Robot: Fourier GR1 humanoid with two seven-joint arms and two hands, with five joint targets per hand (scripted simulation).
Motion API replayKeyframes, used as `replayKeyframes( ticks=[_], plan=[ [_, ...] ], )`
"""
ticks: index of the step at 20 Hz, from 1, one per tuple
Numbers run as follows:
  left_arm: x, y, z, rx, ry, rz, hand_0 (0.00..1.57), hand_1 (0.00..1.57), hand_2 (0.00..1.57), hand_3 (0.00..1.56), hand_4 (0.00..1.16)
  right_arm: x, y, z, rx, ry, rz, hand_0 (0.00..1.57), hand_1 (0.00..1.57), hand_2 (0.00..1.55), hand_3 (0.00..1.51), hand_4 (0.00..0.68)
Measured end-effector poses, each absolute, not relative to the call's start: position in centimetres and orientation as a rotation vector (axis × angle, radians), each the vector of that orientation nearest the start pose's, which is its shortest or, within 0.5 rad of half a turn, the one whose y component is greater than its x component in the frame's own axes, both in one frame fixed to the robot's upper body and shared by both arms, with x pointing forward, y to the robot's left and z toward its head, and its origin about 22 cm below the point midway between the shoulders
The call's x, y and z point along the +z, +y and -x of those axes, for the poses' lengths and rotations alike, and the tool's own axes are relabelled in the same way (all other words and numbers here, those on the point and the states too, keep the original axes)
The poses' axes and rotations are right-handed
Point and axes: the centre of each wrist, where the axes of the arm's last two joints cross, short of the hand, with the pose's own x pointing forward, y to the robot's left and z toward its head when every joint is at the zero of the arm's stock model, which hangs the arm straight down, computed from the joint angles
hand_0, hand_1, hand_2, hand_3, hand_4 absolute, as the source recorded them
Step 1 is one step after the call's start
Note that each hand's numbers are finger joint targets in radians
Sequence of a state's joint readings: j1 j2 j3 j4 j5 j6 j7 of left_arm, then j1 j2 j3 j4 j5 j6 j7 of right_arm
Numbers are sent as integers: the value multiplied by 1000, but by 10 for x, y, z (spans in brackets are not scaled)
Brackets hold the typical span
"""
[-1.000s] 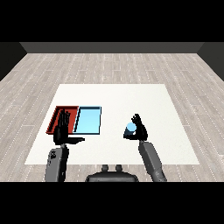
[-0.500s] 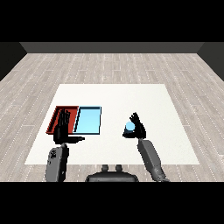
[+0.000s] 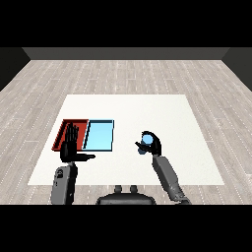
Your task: Pick the blue can and put it in the blue box
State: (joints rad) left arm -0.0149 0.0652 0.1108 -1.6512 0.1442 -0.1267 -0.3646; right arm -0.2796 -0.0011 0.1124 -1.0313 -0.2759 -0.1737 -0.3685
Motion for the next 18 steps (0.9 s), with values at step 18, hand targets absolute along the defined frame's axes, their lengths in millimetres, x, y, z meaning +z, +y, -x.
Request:
replayKeyframes(
  ticks=[18],
  plan=[
    [27,235,-249,-56,-1979,138,0,0,0,0,0,6,-185,-306,-7,-1718,57,1430,1430,1447,1393,622]
  ],
)
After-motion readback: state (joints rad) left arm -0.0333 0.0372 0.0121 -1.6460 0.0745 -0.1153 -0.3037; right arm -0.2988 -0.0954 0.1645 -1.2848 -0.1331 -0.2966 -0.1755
